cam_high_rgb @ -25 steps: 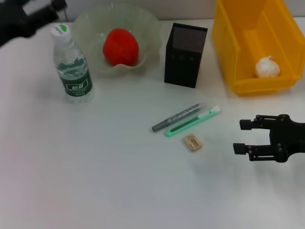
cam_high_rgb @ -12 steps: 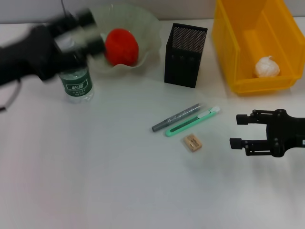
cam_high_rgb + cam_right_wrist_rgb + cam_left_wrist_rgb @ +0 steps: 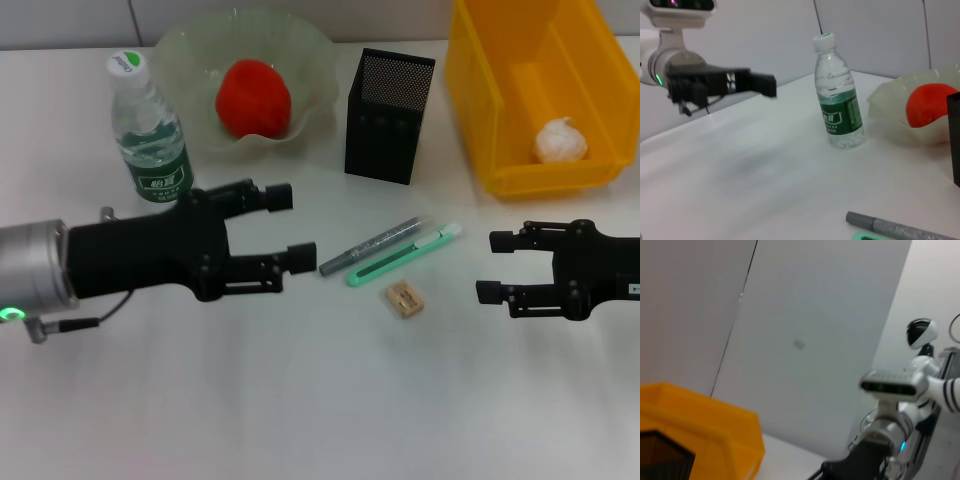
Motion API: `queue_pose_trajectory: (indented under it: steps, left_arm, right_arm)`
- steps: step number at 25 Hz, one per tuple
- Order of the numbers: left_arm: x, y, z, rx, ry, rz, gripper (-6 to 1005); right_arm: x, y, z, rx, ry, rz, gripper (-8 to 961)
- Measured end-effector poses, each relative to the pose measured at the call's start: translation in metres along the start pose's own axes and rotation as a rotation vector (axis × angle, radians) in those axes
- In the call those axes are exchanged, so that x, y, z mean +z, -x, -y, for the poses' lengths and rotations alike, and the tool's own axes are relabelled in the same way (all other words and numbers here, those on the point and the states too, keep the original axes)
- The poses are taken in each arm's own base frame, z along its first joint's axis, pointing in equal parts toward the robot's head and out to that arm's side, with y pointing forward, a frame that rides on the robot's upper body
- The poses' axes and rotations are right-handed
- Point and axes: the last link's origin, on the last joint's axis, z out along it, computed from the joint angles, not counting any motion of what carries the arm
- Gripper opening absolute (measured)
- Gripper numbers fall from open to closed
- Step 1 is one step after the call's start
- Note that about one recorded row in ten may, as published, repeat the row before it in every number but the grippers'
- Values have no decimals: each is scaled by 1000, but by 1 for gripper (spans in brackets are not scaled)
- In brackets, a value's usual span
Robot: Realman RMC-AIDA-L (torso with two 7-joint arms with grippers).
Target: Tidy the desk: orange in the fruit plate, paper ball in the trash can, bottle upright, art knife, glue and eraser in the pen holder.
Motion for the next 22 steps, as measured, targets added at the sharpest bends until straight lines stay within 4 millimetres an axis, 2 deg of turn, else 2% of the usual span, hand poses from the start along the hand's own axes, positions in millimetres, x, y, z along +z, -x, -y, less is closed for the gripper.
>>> queue_pose_trajectory:
  steps: [2,4,8,10,12,17,22]
  left_arm:
    - [0,0,0,0,0,0,859]
    - [4,16,6,3,-50,47,859]
    - [3,21,8,7,-67,73,859]
    - [5,36,8,10,-85,113,859]
    - [6,39,7,10,-84,113,859]
    - [7,41,8,22,-95,114,859]
    - [7,41,9,29,-102,114,859]
  right_arm:
    - [1,1,0,-1,2,6,758]
    - [2,3,-1,-3,5,15,758]
    - [5,5,-1,-6,12,21,758]
    - [6,7,-1,-4,16,25,758]
    - [7,14,1,27,21,31,757]
    - [7,59,7,137,105,-15,757]
    - [10,106,9,132,130,-197,757]
